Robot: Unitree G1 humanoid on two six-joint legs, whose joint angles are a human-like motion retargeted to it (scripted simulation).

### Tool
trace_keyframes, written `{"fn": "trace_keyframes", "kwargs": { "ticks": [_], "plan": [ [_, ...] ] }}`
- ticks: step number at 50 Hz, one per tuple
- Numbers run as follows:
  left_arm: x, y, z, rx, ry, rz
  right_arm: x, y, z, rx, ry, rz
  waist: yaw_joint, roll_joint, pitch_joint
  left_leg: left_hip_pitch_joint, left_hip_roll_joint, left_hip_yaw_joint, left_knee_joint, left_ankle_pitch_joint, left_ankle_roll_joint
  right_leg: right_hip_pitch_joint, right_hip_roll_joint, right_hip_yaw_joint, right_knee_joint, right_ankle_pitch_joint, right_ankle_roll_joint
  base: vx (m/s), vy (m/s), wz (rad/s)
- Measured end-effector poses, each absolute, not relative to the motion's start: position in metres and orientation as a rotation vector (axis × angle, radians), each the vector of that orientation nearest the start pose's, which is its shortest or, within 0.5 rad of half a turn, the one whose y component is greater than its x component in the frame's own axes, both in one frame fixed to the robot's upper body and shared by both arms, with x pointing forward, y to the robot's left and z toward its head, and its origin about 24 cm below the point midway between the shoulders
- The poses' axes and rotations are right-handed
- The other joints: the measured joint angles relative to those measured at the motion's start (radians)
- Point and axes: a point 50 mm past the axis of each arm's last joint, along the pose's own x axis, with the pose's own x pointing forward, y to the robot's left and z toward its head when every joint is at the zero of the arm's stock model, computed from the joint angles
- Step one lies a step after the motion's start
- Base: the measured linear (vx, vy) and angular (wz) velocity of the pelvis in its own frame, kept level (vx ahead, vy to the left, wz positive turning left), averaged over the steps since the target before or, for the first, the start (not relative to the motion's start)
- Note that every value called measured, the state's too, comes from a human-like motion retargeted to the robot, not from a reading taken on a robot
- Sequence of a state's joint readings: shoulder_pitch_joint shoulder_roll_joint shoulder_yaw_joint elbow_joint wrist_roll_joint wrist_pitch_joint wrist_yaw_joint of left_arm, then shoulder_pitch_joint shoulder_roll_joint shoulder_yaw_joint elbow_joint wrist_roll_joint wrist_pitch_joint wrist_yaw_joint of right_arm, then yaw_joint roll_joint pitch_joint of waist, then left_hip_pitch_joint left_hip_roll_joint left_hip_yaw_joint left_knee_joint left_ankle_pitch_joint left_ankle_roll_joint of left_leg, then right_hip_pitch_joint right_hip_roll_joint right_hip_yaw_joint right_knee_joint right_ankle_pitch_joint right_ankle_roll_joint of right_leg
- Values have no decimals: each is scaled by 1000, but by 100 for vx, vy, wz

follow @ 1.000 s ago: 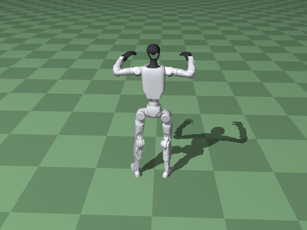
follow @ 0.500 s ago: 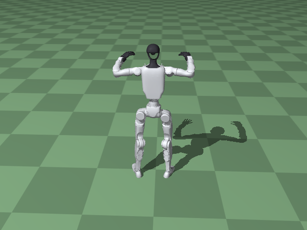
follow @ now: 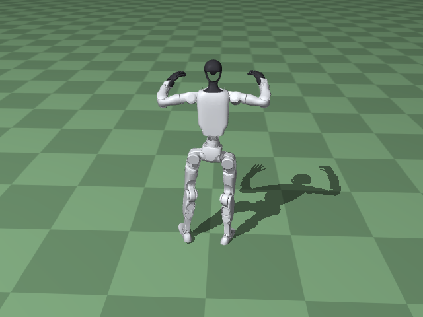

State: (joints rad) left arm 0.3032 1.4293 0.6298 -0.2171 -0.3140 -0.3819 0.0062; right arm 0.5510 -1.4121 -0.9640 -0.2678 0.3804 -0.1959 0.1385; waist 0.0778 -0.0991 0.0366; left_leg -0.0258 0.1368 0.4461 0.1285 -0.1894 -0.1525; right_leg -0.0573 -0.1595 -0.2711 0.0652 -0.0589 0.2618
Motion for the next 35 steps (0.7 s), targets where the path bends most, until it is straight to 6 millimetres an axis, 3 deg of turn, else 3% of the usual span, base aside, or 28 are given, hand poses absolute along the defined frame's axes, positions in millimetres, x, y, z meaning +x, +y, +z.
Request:
{"fn": "trace_keyframes", "kwargs": {
  "ticks": [5,10,12,15,17,19,22,28,35],
  "plan": [
    [207,268,333,1156,-795,-130,188,-281,355,-1182,-676,46,4,19,0,-10,-17,-70,-36,3,-13,21,13,2,-8,0,0,2,3,-5],
    [214,236,382,1002,-1056,-141,187,-243,408,-1165,-980,28,3,48,-4,35,-25,-80,-58,13,6,60,6,1,-5,-1,0,7,12,-3],
    [222,213,407,883,-1178,-181,182,-234,429,-1115,-1085,1,25,44,-15,49,-32,-75,-57,11,5,70,-4,3,2,-2,0,8,13,-3],
    [227,156,454,736,-1335,-318,177,-232,451,-955,-1213,-36,54,-7,-41,64,-42,-67,-55,9,-5,80,-17,7,11,-4,0,8,11,-6],
    [220,126,478,680,-1395,-400,183,-222,466,-805,-1294,2,26,-43,-68,69,-48,-63,-55,7,-16,83,-25,8,12,-6,0,7,10,-5],
    [211,109,495,630,-1437,-451,192,-193,489,-699,-1363,106,-16,-41,-100,71,-53,-59,-57,4,-26,84,-29,9,9,-7,0,7,10,-5],
    [194,87,510,573,-1503,-538,187,-149,516,-634,-1427,263,-42,-20,-137,74,-57,-51,-63,-7,-30,82,-32,15,3,-7,0,7,9,-12],
    [160,47,528,618,-1615,-655,160,-94,539,-607,-1506,494,-50,2,-191,73,-55,-33,-94,-27,-28,55,-21,33,-4,-2,0,5,5,-14],
    [124,28,545,634,-1750,-652,117,-50,558,-625,-1606,640,-51,15,-181,76,-67,-26,-103,-38,-51,49,-31,40,-5,-2,0,4,11,-6]
  ]
}}
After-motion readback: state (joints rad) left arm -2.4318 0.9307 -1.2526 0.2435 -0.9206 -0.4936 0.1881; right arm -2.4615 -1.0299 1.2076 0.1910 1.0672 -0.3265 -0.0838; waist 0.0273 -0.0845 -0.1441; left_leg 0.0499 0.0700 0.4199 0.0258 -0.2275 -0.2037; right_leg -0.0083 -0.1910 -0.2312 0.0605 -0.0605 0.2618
